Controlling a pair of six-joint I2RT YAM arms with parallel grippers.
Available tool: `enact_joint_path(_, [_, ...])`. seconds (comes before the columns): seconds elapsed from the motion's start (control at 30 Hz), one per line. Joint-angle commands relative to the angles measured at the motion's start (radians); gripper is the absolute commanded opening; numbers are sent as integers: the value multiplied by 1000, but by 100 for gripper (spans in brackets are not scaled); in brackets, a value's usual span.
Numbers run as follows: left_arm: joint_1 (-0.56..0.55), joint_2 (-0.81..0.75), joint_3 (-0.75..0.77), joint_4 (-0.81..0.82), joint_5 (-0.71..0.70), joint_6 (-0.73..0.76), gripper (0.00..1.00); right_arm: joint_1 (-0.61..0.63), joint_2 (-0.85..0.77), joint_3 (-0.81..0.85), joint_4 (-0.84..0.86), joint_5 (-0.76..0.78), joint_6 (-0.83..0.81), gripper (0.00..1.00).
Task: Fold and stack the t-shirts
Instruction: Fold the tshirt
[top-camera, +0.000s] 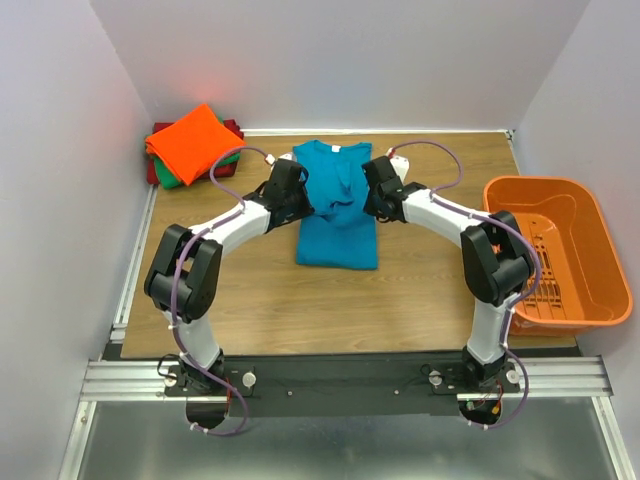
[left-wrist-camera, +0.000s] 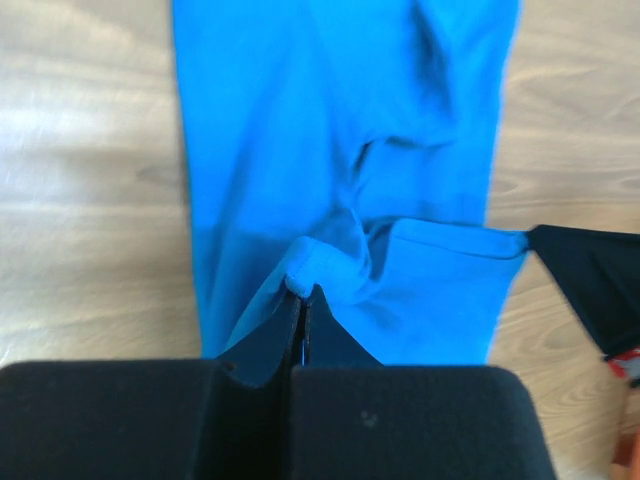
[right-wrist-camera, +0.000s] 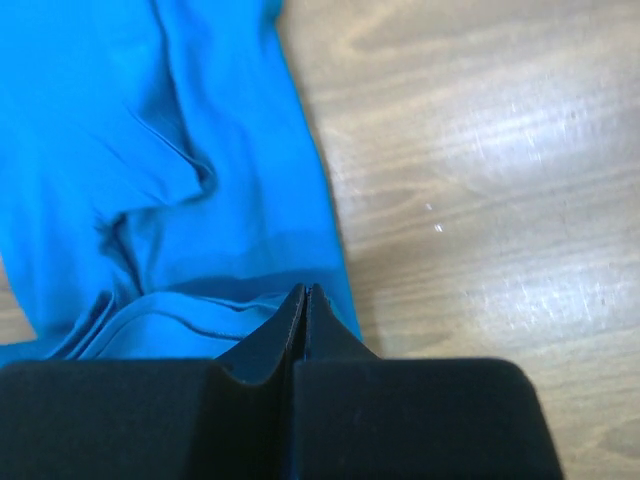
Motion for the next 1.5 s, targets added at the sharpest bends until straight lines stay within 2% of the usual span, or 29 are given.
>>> enact_joint_path(0.0, [18,15,67,-10,-18,21,0,-19,32,58,40,20,-26,5])
enact_joint_path(0.67, [105,226,227,5,102,76,0,-99,199,225,60,-92,-90,8])
enact_joint_path(0.73, [118,221,229,14,122,79,1,-103,212,249,59,-122,-110,17])
enact_joint_path(0.77, [121,218,230,16,123,84,10,-109,219,254,59,-135,-116,29])
enact_joint_path(0.87, [132,177,215,19,122,88,31,-119,215,262,59,-170,-142,49])
enact_joint_path(0.9, [133,161,206,23,120,88,40,-120,200,259,59,-182,-148,60])
enact_joint_path(1.0, [147,83,157,11,90,84,52,-123,152,214,59,-192,-150,66])
enact_joint_path(1.13, [168,-47,19,28,63,68,52,-123,29,70,59,-277,-112,66])
enact_joint_path(1.3, [170,-222,-266,106,131,42,50,-119,-150,-193,106,-383,-82,61])
enact_joint_path(1.47, [135,-293,-437,224,154,13,49,-114,-276,-375,161,-423,-78,61])
